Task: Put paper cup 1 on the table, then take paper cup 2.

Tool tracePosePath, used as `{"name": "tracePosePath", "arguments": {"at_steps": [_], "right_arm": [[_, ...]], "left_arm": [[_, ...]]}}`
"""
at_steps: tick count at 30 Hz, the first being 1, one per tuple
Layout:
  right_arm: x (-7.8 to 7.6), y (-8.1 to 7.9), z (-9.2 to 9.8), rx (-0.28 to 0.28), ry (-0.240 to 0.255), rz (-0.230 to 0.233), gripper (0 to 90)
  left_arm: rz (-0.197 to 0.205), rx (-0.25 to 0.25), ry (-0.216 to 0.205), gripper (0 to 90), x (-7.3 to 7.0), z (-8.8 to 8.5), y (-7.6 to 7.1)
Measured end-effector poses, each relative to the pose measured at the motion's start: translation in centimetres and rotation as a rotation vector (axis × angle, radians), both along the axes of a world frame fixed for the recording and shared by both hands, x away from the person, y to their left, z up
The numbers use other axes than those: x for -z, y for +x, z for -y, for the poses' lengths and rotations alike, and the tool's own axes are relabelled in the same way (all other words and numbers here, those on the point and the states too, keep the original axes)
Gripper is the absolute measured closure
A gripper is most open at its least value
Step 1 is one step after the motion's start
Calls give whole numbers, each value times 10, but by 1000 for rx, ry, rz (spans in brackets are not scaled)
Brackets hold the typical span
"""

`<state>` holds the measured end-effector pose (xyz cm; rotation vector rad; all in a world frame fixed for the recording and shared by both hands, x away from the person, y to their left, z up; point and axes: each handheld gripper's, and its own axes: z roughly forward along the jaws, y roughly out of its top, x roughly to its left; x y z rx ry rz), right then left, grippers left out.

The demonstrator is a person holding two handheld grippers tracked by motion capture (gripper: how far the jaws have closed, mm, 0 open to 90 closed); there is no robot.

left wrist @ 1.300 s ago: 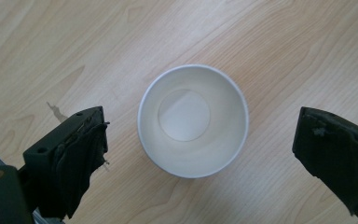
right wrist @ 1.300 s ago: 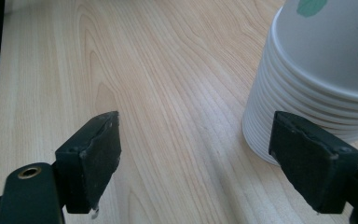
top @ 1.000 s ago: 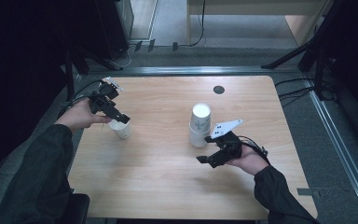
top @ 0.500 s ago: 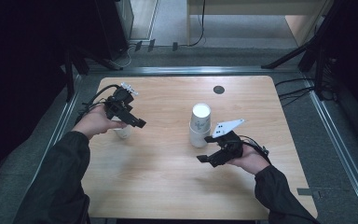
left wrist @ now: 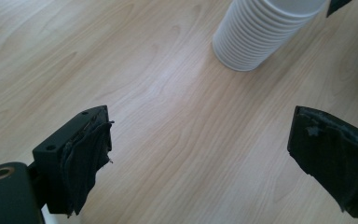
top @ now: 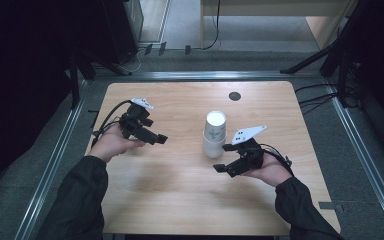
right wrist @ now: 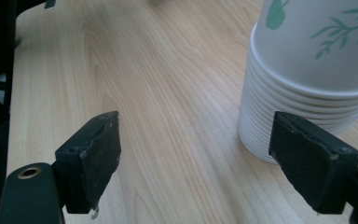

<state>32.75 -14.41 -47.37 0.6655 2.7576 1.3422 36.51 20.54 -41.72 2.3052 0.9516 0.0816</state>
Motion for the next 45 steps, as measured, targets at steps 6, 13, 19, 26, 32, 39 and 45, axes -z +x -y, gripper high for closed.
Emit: {"name": "tracePosePath", "arguments": {"at_steps": [6,13,19,26,32,39,45], "right_arm": [[-1,-1,5,3,-43,28,174],[-5,0,11,19,-40,39,208],[-7,0,16,17,-27,51,231],[-12,4,22,6,-23,69,303],[-19,12,29,38,2,69,301],[-31,26,38,39,33,59,316],[-41,43,38,2,9,52,341]], "left_arm": [[19,26,-27,62,5,10,-14],[48,31,-49,63,10,17,-27],[36,41,-82,62,15,21,-34],[32,70,-92,62,24,25,-43],[32,92,-87,62,30,28,-50],[49,97,-93,63,30,31,-53],[45,111,-91,63,30,33,-55]]}}
